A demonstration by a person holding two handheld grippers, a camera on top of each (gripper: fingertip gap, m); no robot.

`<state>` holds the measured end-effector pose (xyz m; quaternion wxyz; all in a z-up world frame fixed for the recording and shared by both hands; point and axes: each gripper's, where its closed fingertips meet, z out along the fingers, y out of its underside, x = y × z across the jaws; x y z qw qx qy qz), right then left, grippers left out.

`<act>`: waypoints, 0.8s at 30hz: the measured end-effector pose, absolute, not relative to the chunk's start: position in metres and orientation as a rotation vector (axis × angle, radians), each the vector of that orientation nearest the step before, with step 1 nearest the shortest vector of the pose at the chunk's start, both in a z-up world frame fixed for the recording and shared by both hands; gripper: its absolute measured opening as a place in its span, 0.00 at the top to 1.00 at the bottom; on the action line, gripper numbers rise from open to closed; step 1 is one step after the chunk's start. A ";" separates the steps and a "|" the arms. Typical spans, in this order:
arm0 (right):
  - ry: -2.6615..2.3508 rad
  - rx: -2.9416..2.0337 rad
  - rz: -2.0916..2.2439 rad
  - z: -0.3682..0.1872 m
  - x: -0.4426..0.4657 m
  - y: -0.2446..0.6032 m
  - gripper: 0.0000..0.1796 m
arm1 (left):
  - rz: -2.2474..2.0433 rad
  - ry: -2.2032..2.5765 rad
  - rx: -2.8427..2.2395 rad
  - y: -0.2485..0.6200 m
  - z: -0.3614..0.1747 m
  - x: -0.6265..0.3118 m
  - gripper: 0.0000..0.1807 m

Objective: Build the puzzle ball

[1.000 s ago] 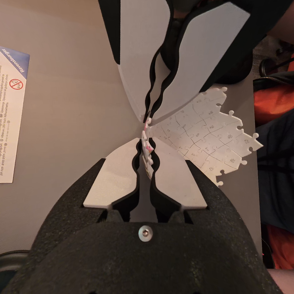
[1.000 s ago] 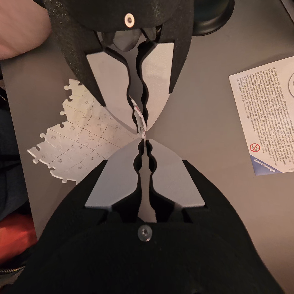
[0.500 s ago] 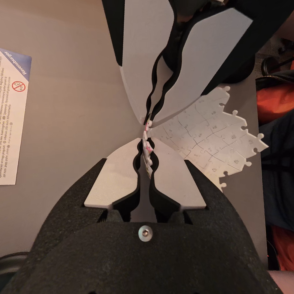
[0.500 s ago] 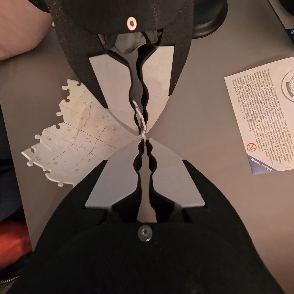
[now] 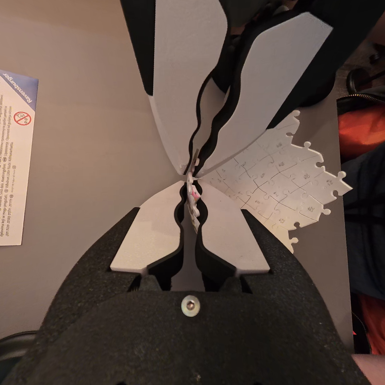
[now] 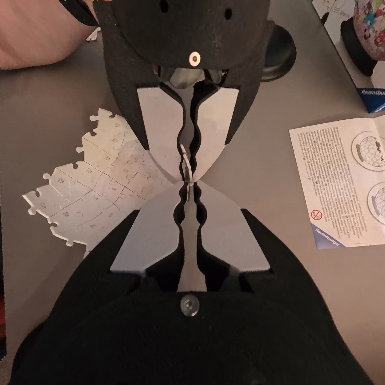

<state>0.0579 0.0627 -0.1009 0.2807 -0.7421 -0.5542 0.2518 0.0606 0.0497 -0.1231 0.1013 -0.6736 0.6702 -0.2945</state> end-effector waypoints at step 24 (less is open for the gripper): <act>-1.505 -2.009 0.680 -0.104 0.058 0.062 0.97 | -0.851 1.990 -1.989 0.050 -0.125 0.061 0.97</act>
